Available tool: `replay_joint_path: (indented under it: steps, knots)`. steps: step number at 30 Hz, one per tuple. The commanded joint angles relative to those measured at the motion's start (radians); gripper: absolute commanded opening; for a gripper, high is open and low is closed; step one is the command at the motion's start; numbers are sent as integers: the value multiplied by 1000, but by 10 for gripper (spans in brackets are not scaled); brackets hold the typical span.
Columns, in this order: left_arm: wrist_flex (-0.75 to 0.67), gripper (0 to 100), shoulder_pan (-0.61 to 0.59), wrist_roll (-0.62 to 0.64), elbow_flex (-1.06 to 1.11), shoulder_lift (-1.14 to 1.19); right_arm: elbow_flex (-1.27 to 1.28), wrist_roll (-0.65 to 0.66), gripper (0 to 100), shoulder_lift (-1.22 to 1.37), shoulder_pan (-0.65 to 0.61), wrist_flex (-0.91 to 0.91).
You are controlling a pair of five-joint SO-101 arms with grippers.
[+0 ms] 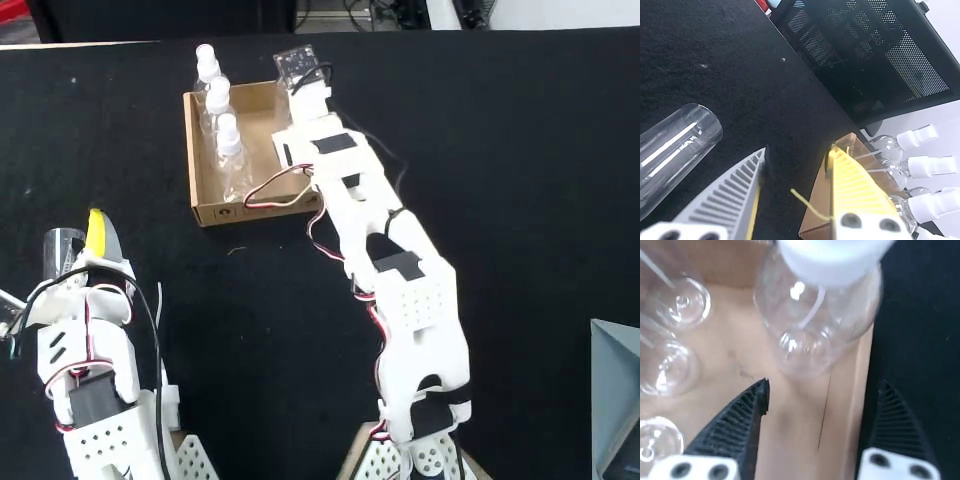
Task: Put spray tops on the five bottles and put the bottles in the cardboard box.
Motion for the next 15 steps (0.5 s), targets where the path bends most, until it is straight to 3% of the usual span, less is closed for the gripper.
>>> replay_joint_path:
  steps: [1,15]
  knots:
    - [-3,181,-2,-11,-13,-15,-18,3,276,-189,5,100]
    - [-3,177,-12,-11,-13,-15,-16,-5,276,-387,3,414]
